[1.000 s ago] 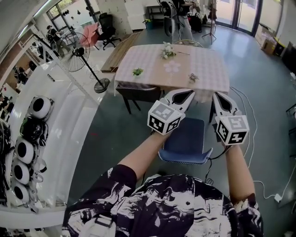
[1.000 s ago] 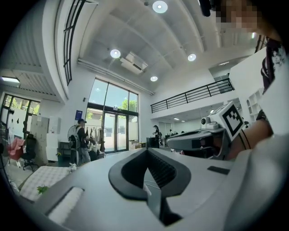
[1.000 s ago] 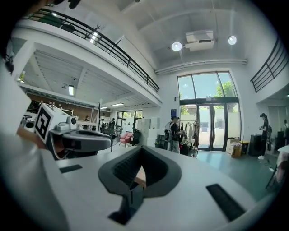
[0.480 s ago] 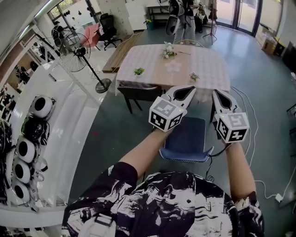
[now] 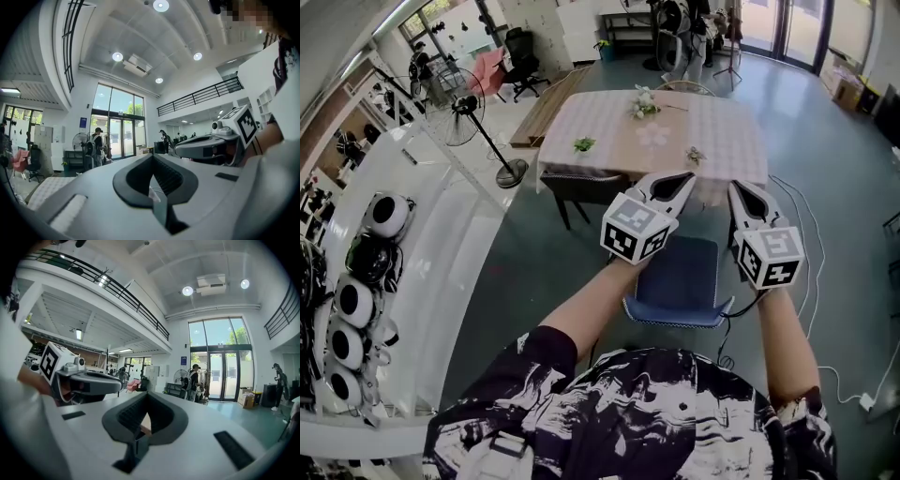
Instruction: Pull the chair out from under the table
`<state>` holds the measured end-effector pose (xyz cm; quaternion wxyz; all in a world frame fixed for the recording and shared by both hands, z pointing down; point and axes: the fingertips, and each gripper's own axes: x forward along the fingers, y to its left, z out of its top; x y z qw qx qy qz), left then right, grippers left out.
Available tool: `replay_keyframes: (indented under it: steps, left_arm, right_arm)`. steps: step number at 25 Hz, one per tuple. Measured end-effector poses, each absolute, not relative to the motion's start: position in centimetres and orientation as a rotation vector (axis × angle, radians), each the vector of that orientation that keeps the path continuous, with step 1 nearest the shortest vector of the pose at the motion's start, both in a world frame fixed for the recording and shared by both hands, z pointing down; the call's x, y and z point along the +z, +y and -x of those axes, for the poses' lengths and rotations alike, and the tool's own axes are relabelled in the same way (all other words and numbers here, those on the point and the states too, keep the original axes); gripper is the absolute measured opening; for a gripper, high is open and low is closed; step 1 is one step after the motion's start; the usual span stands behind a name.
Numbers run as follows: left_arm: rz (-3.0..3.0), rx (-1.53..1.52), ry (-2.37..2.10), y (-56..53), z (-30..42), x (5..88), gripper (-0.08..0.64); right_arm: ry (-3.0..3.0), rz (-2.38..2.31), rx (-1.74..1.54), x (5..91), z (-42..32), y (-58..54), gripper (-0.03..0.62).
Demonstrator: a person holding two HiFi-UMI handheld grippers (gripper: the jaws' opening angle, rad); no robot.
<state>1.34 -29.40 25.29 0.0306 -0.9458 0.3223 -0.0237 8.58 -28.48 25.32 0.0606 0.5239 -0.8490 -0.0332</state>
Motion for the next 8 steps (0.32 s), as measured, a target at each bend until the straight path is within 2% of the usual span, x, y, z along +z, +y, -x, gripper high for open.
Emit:
replay_keyframes:
  steps: [8]
  left_arm:
    - [2.908,-0.061,1.007,-29.90,-1.24,24.46,0.003]
  right_arm:
    - [-2.576,-1.575,-0.120,24.49,-8.43,-28.92,0.002]
